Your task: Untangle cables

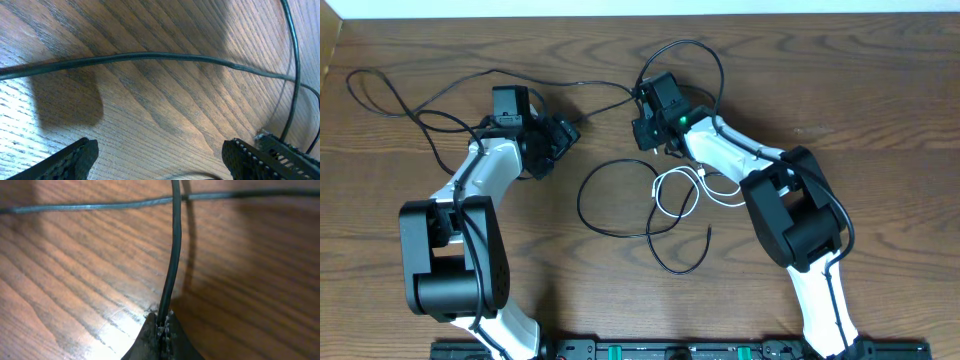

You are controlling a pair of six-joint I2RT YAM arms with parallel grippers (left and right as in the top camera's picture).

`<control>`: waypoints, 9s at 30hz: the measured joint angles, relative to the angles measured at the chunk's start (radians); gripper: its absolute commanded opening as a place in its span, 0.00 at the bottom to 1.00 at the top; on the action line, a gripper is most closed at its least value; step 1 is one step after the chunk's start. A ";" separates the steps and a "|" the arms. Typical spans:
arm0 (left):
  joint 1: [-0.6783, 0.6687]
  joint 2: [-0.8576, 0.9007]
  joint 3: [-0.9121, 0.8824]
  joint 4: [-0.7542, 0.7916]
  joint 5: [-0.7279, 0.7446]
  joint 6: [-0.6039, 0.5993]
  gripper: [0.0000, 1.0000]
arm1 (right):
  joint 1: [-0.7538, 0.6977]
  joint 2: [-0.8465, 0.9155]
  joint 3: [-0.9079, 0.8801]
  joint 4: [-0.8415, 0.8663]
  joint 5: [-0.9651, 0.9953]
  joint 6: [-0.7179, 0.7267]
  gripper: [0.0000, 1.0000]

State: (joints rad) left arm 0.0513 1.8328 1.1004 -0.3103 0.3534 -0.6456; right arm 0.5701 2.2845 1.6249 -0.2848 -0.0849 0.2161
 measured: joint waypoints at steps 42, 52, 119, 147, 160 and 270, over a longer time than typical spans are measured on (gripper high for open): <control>0.060 -0.124 0.000 -0.002 -0.027 0.113 0.85 | -0.251 -0.105 0.224 -0.459 0.117 -0.171 0.99; 0.307 -0.241 0.021 -0.003 -0.331 0.222 0.85 | -0.202 -0.105 0.224 -0.462 0.032 -0.151 0.99; 0.329 0.428 0.510 0.124 -0.213 0.779 0.52 | -0.100 -0.105 0.224 -0.594 -0.076 -0.121 0.99; 0.370 0.386 0.475 0.231 -0.129 0.607 0.07 | -0.100 -0.105 0.224 -0.615 -0.077 -0.121 0.99; 0.463 0.104 0.519 0.430 -0.014 0.399 0.07 | -0.100 -0.105 0.224 -0.623 -0.077 -0.121 0.99; 0.077 0.147 0.338 0.080 -0.231 0.277 0.95 | -0.143 -0.105 0.224 -0.596 -0.078 0.050 0.99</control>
State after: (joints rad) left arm 0.1287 1.9800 1.4387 -0.2302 0.1223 -0.3687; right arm 0.4271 2.1796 1.8492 -0.8810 -0.1631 0.2657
